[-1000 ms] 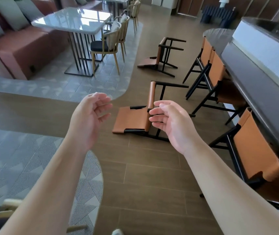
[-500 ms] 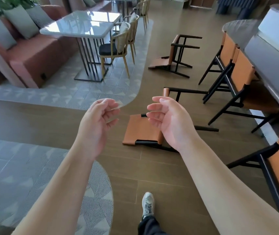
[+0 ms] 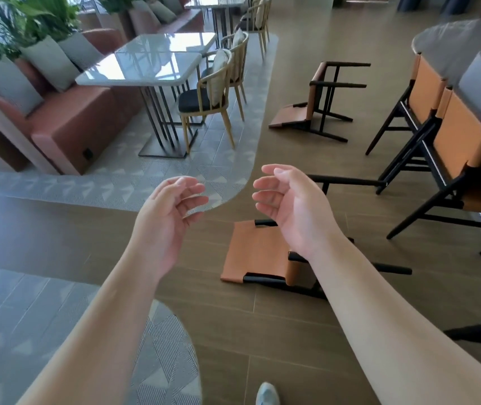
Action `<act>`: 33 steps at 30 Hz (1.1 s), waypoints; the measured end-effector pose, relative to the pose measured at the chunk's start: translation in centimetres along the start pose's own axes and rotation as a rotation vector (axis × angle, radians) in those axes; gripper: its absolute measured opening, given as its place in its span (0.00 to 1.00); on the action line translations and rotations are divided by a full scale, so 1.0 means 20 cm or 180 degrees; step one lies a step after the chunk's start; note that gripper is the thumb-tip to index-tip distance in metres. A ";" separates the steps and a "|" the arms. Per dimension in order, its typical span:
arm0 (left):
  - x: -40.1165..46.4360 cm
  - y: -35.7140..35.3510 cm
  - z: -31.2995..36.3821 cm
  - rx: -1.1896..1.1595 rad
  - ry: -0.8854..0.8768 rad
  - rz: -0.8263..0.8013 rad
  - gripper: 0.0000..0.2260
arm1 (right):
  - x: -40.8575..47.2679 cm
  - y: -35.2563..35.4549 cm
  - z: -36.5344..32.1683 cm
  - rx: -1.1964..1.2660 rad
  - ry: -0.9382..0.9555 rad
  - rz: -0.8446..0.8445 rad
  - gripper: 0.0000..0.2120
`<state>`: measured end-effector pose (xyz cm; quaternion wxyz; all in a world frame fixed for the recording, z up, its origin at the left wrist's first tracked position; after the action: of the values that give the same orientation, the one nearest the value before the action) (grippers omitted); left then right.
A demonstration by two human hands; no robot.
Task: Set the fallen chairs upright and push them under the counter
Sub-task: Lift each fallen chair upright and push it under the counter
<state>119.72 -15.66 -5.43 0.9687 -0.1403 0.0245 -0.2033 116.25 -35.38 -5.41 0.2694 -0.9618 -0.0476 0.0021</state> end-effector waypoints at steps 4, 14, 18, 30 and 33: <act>0.16 0.05 0.02 0.0015 0.0009 -0.0002 0.07 | 0.15 0.04 0.00 -0.0032 -0.0025 0.0013 0.10; 0.49 0.29 0.03 -0.0077 0.0026 -0.0211 0.07 | 0.51 -0.02 0.13 -0.0128 -0.0215 0.0129 0.11; 0.65 0.50 0.04 -0.0149 0.0070 -0.0312 0.07 | 0.70 -0.10 0.23 -0.0191 -0.0229 0.0277 0.12; 1.02 1.70 0.33 -0.0211 0.0243 -0.0207 0.06 | 1.70 -0.86 0.67 -0.0313 -0.0275 0.0381 0.07; 1.11 1.92 0.43 -0.0258 0.0180 -0.0190 0.05 | 1.87 -1.00 0.76 -0.0361 -0.0281 0.0387 0.07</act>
<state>155.86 11.34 -7.87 0.9547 -0.1742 0.0559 -0.2348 151.25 -7.12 -7.25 0.2115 -0.9756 -0.0009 0.0582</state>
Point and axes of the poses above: each hand's wrist, its own x-axis towards the middle knuckle, its own y-axis out of the back of the hand, z = x × y, the point moved 9 cm from there along x, towards the middle knuckle, and after that the axes turned 15 degrees about -z, right-handed, at the moved point
